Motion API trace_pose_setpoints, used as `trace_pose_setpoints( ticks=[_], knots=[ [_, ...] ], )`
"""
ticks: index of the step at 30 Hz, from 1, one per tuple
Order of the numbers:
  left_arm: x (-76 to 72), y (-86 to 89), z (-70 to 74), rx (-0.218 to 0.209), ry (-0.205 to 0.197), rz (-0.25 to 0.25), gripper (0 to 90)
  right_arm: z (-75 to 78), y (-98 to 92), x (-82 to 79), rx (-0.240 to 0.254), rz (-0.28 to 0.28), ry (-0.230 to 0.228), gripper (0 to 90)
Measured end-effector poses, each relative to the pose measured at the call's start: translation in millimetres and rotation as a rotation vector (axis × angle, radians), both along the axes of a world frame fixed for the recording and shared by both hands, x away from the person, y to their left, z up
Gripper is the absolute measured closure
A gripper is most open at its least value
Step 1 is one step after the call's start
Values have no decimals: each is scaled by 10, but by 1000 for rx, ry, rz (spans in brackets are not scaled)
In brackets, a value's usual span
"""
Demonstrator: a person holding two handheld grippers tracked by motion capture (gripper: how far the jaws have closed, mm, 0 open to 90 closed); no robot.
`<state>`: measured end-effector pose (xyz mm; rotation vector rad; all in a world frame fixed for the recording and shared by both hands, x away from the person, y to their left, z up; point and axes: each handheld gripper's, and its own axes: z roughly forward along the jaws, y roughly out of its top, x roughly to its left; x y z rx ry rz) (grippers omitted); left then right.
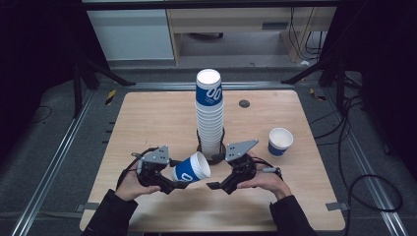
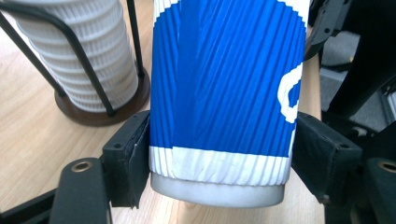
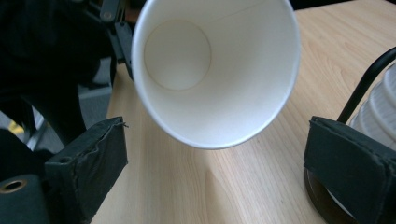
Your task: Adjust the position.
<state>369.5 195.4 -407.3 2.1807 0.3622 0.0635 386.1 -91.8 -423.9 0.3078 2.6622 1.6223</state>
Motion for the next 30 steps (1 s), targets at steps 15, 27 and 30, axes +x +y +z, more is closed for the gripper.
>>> trace_pose_setpoints(
  ticks=[15, 27, 30],
  knots=[
    [-137, -241, 13, -12, -47, -47, 266, 16, 58, -9, 116, 37, 79, 90],
    [-140, -275, -11, 7, -41, -53, 265, -21, 87, -6, 103, 66, 113, 149],
    [-136, -275, -16, 6, -37, -55, 263, -17, 84, -10, 98, 69, 106, 155]
  ],
)
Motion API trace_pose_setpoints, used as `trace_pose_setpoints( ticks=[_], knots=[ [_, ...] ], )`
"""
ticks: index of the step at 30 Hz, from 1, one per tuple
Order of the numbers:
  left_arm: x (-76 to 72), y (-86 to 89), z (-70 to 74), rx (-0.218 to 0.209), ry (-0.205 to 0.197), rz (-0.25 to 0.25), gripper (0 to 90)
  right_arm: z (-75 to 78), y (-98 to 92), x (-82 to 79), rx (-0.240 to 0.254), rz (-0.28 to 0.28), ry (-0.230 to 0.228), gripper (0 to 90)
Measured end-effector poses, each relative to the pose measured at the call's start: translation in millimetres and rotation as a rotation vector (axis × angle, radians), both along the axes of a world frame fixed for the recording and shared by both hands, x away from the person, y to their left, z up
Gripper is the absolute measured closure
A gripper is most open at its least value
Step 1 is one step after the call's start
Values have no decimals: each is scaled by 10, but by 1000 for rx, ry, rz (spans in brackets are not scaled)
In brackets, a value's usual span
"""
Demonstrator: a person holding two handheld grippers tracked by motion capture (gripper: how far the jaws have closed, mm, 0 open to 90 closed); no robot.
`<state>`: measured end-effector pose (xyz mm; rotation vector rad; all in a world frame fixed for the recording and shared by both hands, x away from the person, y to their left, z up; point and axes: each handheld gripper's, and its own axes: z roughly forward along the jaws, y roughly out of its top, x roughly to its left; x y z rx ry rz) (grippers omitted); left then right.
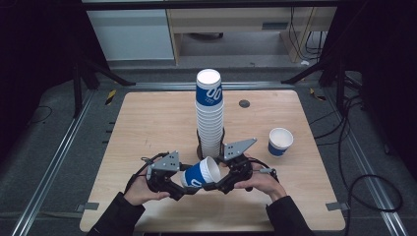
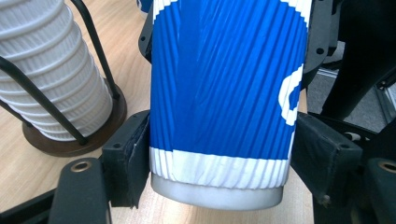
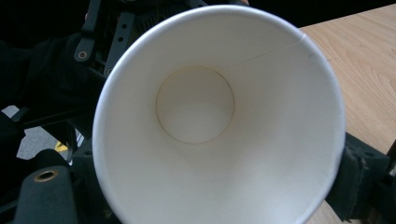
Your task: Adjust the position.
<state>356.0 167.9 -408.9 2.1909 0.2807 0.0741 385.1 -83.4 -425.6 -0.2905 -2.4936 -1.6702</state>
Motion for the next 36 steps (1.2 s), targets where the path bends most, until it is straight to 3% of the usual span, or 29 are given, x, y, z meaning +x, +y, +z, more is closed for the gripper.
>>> trace_pose_setpoints(
  ticks=[5, 9, 16, 21, 24, 29, 36],
  knots=[
    [4, -2, -4, 14, 2, 5, 207, 17, -39, -3, -17, 2, -18, 158],
    [22, 7, -20, 49, 8, 14, 167, 32, -68, 1, -35, -11, -32, 158],
    [47, -58, -113, 158, 38, 7, 141, 18, -19, -23, -122, -18, -67, 155],
    [35, -170, -215, 231, 54, -18, 149, -67, 96, -52, -195, 10, -73, 154],
    [35, -197, -252, 248, 62, -24, 186, -118, 169, -75, -231, 36, -79, 152],
    [32, -211, -280, 249, 81, -36, 269, -110, 178, -92, -233, 39, -89, 152],
    [24, -212, -277, 237, 68, -29, 275, -104, 169, -96, -228, 35, -102, 137]
  ],
)
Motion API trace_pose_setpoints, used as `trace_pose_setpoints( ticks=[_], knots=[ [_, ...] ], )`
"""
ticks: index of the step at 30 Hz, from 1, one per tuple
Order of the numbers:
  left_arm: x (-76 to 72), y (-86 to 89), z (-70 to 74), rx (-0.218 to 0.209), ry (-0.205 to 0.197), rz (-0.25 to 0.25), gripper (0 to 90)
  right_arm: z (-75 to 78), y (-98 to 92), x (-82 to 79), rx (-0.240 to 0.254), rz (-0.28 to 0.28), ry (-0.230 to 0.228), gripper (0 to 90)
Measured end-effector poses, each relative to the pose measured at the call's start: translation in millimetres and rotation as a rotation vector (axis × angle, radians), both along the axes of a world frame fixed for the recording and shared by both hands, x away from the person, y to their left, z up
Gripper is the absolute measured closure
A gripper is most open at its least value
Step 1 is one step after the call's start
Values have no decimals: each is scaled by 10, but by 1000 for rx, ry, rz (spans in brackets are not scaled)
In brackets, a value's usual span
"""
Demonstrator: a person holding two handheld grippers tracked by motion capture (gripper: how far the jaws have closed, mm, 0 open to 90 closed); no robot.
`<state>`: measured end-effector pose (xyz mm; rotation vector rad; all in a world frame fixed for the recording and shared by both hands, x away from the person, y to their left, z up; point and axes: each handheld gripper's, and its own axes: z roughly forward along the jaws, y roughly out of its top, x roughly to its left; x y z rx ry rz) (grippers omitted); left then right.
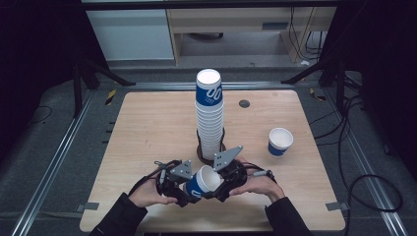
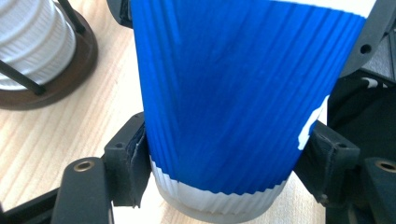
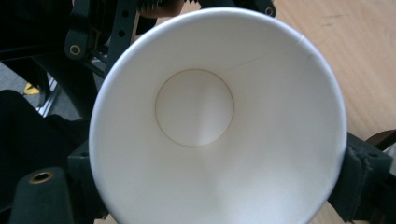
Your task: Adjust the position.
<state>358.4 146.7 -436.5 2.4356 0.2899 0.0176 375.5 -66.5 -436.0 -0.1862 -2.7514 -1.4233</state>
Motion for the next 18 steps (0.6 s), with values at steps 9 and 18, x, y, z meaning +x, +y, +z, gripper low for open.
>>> trace_pose_setpoints(
  ticks=[9, 18],
  knots=[
    [49, 145, 105, -108, -22, 41, 278, 134, -152, 61, 132, -81, 1, 70],
    [44, 239, 209, -235, -64, 103, 278, 212, -245, 102, 247, -121, 31, 67]
  ],
)
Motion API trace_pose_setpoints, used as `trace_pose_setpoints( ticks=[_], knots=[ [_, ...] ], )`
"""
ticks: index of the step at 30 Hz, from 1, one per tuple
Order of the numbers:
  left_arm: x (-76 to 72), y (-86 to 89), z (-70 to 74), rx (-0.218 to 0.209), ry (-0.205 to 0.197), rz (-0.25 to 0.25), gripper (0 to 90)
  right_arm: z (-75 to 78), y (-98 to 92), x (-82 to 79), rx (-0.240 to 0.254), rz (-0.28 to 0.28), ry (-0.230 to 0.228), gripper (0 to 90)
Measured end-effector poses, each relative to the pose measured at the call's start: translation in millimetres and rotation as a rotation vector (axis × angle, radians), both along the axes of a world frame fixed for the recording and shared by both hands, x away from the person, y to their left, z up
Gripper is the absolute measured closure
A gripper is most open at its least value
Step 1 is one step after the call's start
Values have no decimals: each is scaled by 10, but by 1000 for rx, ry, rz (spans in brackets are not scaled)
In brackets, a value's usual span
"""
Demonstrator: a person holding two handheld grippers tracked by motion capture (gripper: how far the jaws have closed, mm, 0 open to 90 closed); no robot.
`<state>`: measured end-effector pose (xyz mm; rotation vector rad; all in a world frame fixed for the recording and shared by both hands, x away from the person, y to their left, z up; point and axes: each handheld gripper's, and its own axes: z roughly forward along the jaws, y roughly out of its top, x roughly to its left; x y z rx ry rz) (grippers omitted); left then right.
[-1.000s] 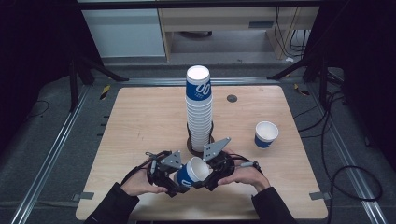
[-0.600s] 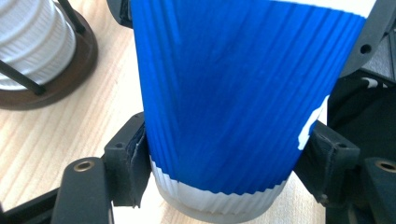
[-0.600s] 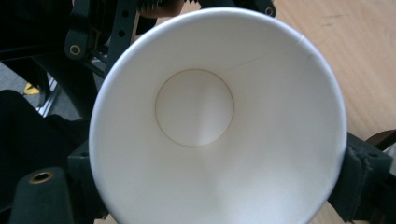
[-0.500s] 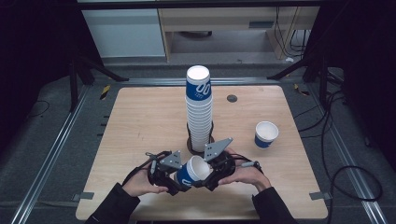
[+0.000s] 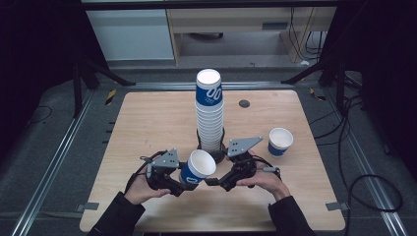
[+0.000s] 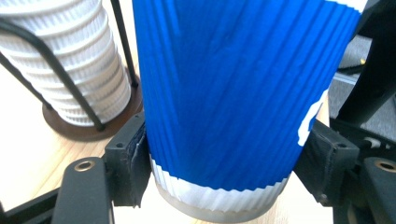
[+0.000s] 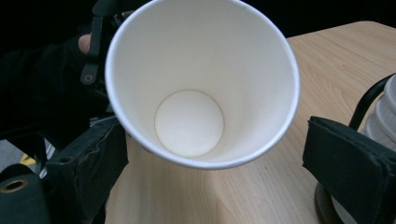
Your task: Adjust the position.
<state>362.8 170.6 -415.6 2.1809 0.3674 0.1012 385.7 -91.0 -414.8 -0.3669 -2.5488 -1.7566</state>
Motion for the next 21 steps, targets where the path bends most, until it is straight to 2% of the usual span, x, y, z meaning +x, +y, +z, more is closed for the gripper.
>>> trace_pose_setpoints(
  ticks=[6, 9, 10, 14, 15, 21],
  knots=[
    [-68, -122, -1, 18, -25, -14, 277, -35, 65, -16, 11, 22, 25, 73],
    [-80, -145, -3, 15, -28, -17, 277, -52, 112, -31, 22, 44, 33, 99],
    [-82, -150, -4, 14, -25, -18, 277, -66, 130, -30, 29, 52, 49, 116],
    [-85, -163, -15, 30, -29, -19, 277, -86, 143, -25, 30, 57, 63, 135],
    [-81, -162, -16, 29, -27, -15, 277, -96, 141, -23, 44, 66, 72, 191],
    [-76, -147, -5, 22, -29, -18, 272, -89, 130, -29, 50, 72, 60, 214]
  ],
)
